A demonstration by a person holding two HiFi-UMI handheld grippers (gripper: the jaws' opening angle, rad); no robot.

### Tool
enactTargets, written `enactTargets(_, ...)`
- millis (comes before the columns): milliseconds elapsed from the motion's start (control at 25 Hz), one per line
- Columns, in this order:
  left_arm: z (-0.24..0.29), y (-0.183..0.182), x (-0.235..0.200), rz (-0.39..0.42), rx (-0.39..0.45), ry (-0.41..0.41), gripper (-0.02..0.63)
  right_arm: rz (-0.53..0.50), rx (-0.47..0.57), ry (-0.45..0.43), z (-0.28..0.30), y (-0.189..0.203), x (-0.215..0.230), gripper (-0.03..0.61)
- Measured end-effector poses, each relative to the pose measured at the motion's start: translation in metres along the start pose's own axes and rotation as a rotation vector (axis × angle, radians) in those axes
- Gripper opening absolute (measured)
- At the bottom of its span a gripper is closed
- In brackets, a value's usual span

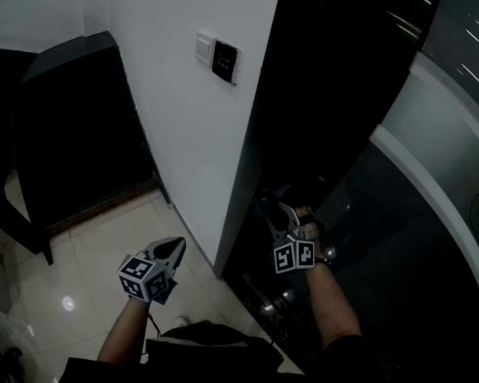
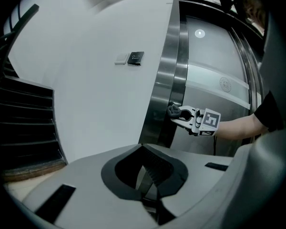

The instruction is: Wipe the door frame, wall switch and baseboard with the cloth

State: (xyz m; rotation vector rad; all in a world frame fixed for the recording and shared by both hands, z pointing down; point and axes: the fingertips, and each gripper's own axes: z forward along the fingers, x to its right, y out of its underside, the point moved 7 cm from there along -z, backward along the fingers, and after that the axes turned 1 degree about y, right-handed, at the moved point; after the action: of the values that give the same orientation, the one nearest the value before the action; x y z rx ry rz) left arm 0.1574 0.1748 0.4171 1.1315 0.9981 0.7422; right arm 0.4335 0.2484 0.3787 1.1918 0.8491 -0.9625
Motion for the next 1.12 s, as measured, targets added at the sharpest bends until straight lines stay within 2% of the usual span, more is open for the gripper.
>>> enactTargets(440,-0.01,0.006,-0.001,0.002,-0.024,-0.025,0.002,0.023,-0.013,-0.06,0.007,0.013,-0.037,0.095)
enactTargets(680,-0.011,0.004,-0.001,0.011,-0.008,-0.026,0.002,-0.028,-0.048,-0.212,0.011,0.02,-0.07,0.094)
enactTargets(760,-0.008,0.002,0.001,0.015,0.001,-0.013,0.002,-0.047,-0.043,-0.229,0.007,0.019,-0.07,0.094)
enactTargets(840,-0.004,0.0,0.002,0.018,0.009,0.001,0.002,-0.058,-0.032,-0.188,-0.001,0.015,-0.054,0.094)
enactTargets(920,0.0,-0.002,0.003,0.025,0.017,0.017,0.002,-0.081,-0.025,-0.098,-0.011,0.013,-0.017,0.094)
enactTargets(1120,0.013,-0.015,0.004,0.033,0.048,0.053,0.002,-0.185,-0.029,0.192,-0.038,0.003,0.124,0.094)
